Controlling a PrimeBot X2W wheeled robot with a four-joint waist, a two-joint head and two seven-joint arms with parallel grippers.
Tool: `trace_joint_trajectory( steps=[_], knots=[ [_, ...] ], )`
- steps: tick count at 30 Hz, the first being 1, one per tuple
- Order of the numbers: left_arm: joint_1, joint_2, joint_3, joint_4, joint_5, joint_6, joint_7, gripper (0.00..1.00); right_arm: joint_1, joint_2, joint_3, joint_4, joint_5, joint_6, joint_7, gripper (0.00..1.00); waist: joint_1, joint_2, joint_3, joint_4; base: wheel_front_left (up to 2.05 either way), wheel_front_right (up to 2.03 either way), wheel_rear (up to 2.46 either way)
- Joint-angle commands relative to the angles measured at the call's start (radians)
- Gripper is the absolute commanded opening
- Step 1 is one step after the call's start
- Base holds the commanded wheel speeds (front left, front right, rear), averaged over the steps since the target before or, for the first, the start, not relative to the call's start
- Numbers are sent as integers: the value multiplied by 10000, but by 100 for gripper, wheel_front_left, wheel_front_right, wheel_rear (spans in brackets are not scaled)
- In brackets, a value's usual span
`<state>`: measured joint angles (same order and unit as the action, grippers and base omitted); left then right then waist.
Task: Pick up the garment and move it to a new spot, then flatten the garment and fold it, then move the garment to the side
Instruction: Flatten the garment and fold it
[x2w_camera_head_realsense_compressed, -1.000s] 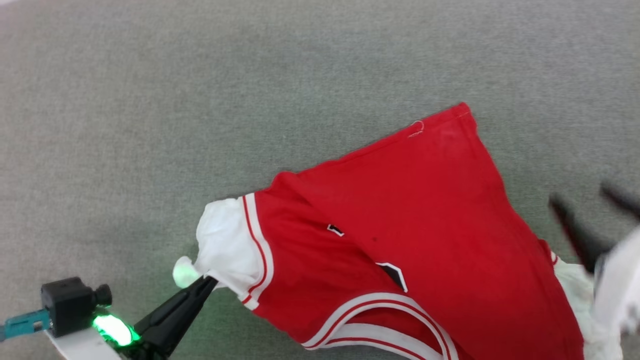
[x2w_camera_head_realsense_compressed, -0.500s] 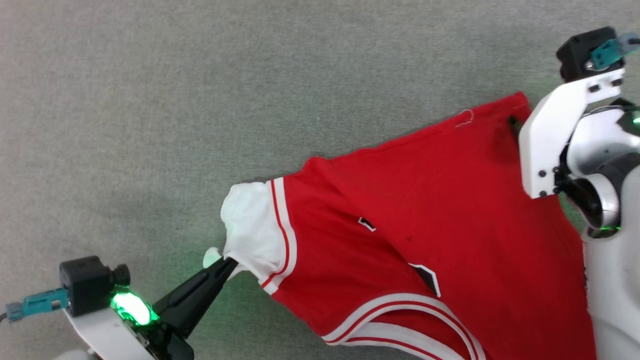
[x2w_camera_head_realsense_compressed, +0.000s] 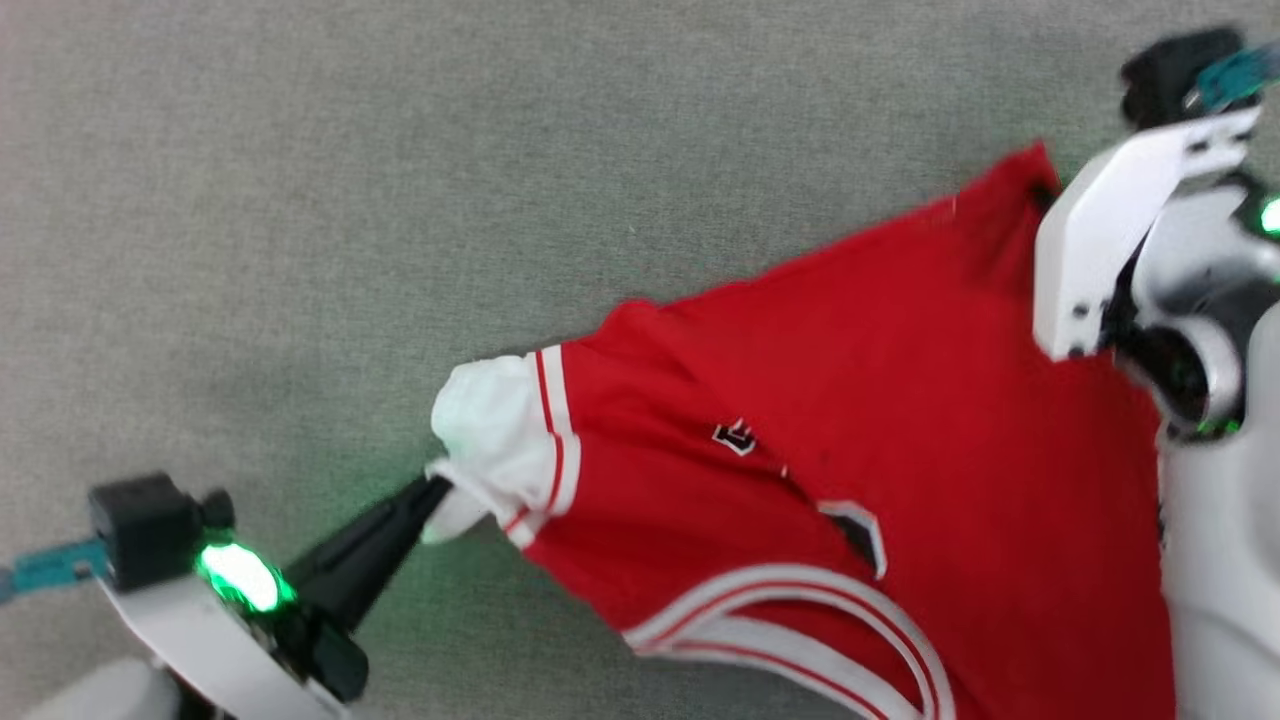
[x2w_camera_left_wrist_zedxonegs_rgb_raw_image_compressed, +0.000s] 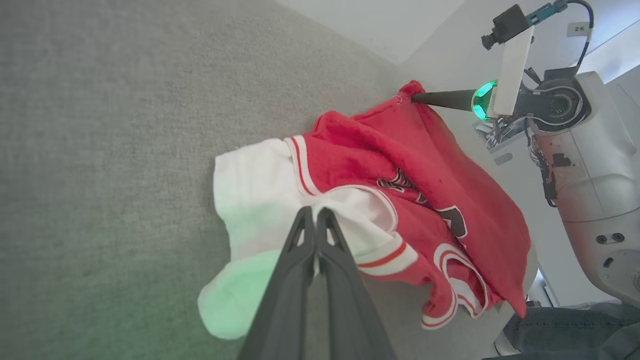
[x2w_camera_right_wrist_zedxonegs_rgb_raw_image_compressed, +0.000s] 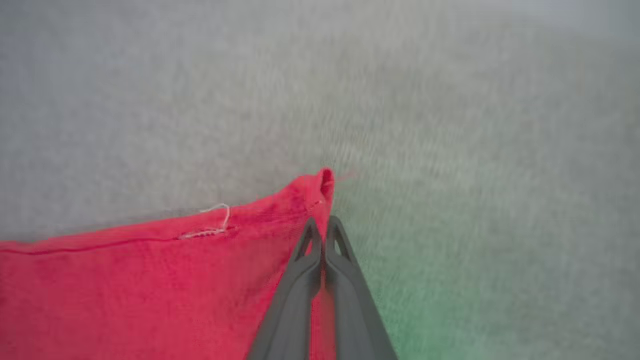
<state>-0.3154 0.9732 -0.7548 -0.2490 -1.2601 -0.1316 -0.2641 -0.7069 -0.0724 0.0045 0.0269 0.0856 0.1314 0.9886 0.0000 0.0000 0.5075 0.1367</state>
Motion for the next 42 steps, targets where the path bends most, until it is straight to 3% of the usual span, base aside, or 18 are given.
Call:
trace_joint_trajectory(
  steps=[1, 7, 15, 22, 28, 34, 42],
  knots=[
    [-241, 33, 98, 6, -99, 20, 5, 0, -329, 10, -148, -31, -34, -15, -266, 0, 0, 0, 8, -47, 0, 0, 0],
    [-1951, 576, 257, 7, -635, 20, 7, 0, -1626, 145, -499, 212, -521, -15, -2032, 0, 0, 0, 144, -263, 0, 0, 0],
    [-5781, 1256, 1039, 1182, -2551, 20, 413, 0, -4445, 222, -1730, 564, -1592, -16, -3765, 0, 0, 0, 730, -870, 0, 0, 0],
    [-9686, 693, 2717, 3975, -3483, 29, 1342, 0, -6985, 157, -3215, 939, -1984, -29, -5103, 0, 0, 0, 1145, -1353, 0, 0, 0],
    [-11893, -43, 3279, 4807, -3422, 34, 1741, 0, -8007, 133, -3698, 1585, -1958, -46, -6068, 0, 0, 0, 1189, -1610, 0, 0, 0],
    [-10556, -206, 3059, 4055, -3556, 26, 1894, 0, -6564, 187, -3336, 1991, -1738, -28, -6379, 0, 0, 0, 1136, -1688, 0, 0, 0],
    [-5879, 151, 3238, 1761, -3895, 20, 1407, 0, -2501, 200, -2024, 714, -316, -19, -6373, 0, 0, 0, 920, -1663, 0, 0, 0]
  ],
)
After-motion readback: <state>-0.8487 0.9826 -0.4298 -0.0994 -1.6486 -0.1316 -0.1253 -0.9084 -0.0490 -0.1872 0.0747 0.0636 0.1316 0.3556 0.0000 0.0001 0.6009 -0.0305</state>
